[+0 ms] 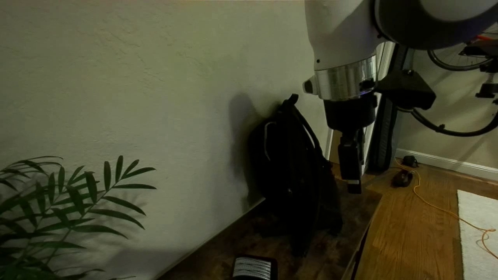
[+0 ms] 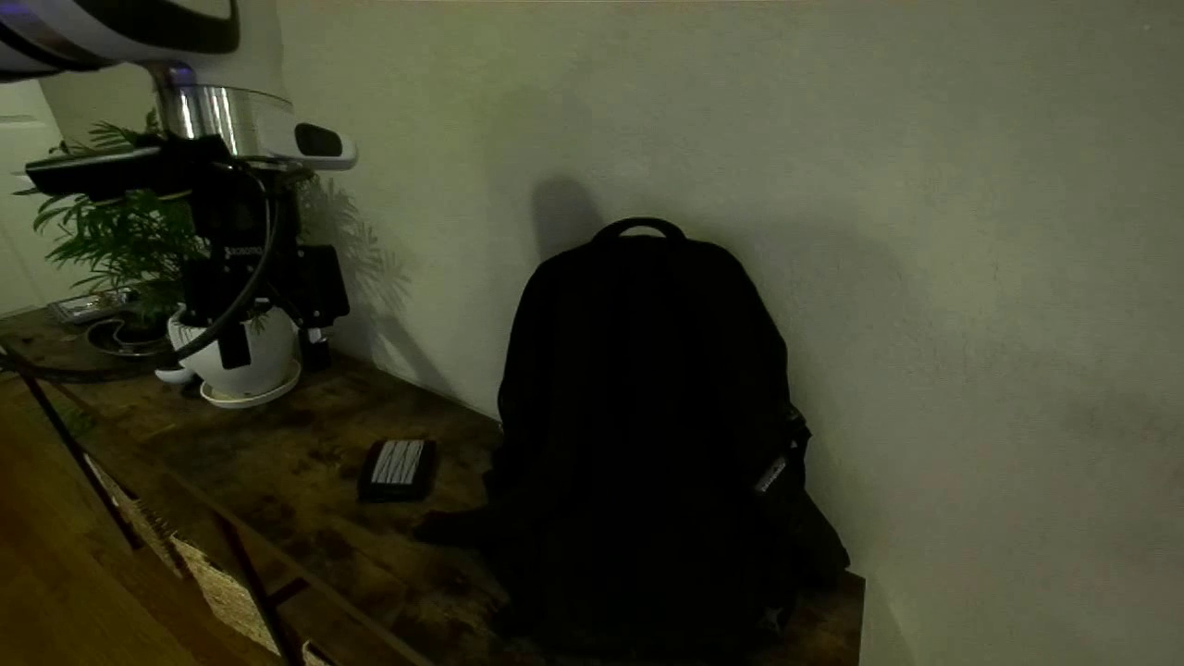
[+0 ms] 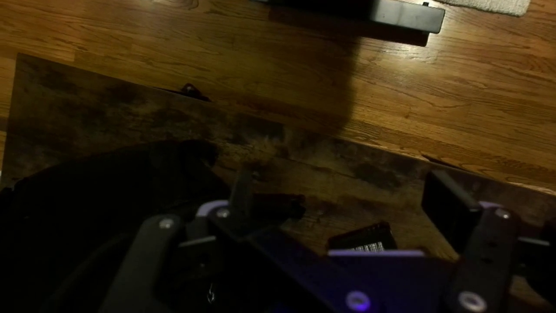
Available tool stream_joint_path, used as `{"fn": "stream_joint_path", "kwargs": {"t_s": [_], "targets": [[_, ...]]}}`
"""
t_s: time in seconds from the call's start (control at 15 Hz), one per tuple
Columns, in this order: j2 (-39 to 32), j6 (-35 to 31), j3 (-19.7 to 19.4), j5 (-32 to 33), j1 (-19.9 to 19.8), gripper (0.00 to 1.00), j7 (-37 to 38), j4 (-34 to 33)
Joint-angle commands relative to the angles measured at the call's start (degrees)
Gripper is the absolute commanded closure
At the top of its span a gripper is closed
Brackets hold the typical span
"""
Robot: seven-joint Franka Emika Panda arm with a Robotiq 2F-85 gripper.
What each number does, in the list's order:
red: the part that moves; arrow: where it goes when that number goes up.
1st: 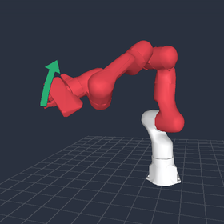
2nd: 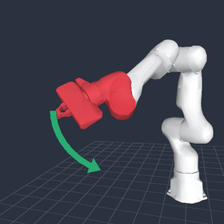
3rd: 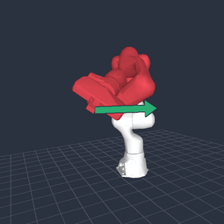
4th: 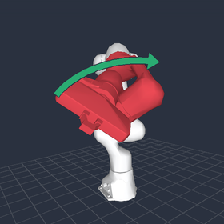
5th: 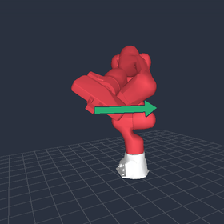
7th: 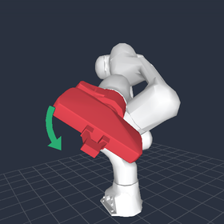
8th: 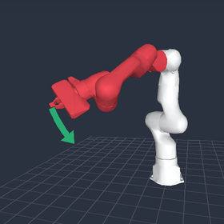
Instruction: Put the object inside the black bag
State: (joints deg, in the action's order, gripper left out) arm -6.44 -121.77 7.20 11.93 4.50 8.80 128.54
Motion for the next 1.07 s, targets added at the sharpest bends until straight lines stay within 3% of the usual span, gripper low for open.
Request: {"fn": "stream_joint_path", "kwargs": {"t_s": [0.0,0.33,1.0], "targets": [[-1.3,-3.9,-0.4,3.6,2.4,0.00,5.1,0.7],[-3.5,-8.5,-0.7,6.2,4.5,0.00,9.1,1.1],[-9.9,-13.8,-1.3,7.5,7.2,0.00,10.2,-0.3]]}}
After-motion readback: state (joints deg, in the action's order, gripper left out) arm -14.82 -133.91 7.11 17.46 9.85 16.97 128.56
